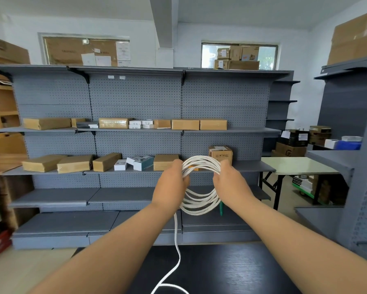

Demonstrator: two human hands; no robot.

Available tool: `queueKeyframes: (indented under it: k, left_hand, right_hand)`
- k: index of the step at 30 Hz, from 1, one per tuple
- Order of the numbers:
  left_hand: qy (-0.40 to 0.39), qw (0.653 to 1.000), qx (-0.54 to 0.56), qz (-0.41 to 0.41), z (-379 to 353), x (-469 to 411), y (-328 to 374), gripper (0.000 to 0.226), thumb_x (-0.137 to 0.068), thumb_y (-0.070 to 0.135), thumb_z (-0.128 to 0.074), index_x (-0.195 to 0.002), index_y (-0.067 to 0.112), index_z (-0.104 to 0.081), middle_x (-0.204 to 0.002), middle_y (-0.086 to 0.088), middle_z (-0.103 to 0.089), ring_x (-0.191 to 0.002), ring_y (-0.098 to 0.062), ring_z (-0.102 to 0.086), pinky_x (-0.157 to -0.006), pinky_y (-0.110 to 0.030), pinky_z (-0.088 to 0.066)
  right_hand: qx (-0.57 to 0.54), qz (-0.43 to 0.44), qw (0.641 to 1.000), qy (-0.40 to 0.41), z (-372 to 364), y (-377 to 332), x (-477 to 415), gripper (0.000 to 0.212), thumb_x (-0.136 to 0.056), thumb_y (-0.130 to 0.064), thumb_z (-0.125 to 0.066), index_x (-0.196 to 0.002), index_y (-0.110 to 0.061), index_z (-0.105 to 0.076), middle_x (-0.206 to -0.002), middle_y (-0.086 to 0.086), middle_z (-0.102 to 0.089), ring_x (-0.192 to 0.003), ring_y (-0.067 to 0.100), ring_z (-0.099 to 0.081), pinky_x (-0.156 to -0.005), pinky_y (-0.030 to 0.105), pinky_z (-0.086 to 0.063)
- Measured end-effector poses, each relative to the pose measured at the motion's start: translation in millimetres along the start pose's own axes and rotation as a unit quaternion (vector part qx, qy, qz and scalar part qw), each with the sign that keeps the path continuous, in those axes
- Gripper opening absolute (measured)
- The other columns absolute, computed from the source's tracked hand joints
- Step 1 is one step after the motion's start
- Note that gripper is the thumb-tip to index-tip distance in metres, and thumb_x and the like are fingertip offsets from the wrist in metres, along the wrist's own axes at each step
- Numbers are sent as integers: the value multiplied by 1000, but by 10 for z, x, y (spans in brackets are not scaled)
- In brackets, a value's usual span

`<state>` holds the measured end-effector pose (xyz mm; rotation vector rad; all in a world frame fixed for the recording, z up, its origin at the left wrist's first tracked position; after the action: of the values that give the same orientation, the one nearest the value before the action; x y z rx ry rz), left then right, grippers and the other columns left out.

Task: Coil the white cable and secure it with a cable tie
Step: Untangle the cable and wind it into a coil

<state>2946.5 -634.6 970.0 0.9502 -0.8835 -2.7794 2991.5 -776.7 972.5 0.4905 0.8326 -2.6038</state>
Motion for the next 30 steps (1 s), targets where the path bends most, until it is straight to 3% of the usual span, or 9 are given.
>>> queueKeyframes:
  k: [4,7,11,14,17,19,23,26,30]
  left_hand:
    - [-13,995,-86,-53,78,-46,119,6,-92,9,-44,-90,9,-38,-85,-7,-42,-75,-28,-43,-63,-37,-35]
    - [-39,983,-154,-90,95,-66,199,10,-93,10,-44,-102,6,-44,-98,-14,-48,-83,-35,-52,-66,-43,-42]
    - [-73,959,-234,-139,52,-69,289,17,-92,8,-44,-109,8,-43,-106,-14,-48,-82,-37,-59,-64,-47,-51]
    - [-74,951,-261,-149,42,-89,334,20,-93,9,-44,-112,7,-43,-108,-14,-48,-84,-38,-59,-63,-45,-47]
    - [-49,964,-225,-131,82,-113,310,21,-91,17,-49,-111,9,-48,-108,-11,-54,-89,-34,-58,-67,-41,-45]
    - [-24,982,-157,-101,132,-119,254,23,-88,23,-55,-107,12,-53,-103,-7,-60,-90,-28,-59,-69,-37,-46]
    - [-17,993,-87,-77,97,-95,215,17,-88,17,-55,-103,10,-56,-93,-10,-64,-79,-24,-56,-64,-32,-41]
    - [-13,993,-76,-92,81,-75,211,11,-90,14,-53,-99,8,-55,-90,-13,-61,-73,-23,-51,-62,-31,-37]
    - [-14,995,-41,-94,68,-84,174,10,-89,14,-55,-97,9,-57,-86,-11,-61,-78,-25,-57,-65,-31,-42]
  right_hand:
    - [-7,30,999,-24,60,-42,0,20,-95,-16,-44,-113,-7,-40,-103,13,-59,-78,26,-52,-68,36,-46]
    - [9,81,996,-39,98,-119,11,36,-93,-14,-49,-127,-13,-37,-118,9,-55,-85,21,-51,-70,31,-42]
    - [78,151,983,-67,71,-275,55,43,-93,-20,-50,-132,-15,-33,-128,12,-50,-100,30,-57,-77,37,-46]
    - [107,162,978,-72,47,-325,61,31,-96,-20,-47,-124,-10,-38,-108,13,-58,-78,27,-53,-66,36,-45]
    - [120,141,981,-58,50,-276,8,13,-97,-10,-40,-109,-7,-42,-77,8,-51,-69,25,-48,-53,32,-36]
    - [120,120,984,-57,41,-241,-23,8,-96,-5,-39,-102,-8,-42,-69,2,-43,-71,26,-48,-48,31,-30]
    - [23,99,992,-73,23,-254,-32,17,-98,-10,-39,-112,-9,-47,-94,11,-56,-84,28,-60,-68,37,-46]
    - [-30,85,989,-116,0,-257,-12,21,-98,-18,-41,-118,-13,-48,-95,7,-56,-88,27,-60,-81,44,-52]
    - [-42,61,988,-133,11,-226,-20,17,-99,-23,-42,-96,-9,-51,-95,12,-57,-89,28,-56,-89,51,-49]
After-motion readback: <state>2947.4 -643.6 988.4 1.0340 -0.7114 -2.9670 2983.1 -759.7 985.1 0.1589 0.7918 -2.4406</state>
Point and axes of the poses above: each hand's wrist, its own x-axis away from the middle knuckle, its own z-axis out of the back of the hand, y = z × x, the point moved 6 cm from there along -x, towards the middle knuckle
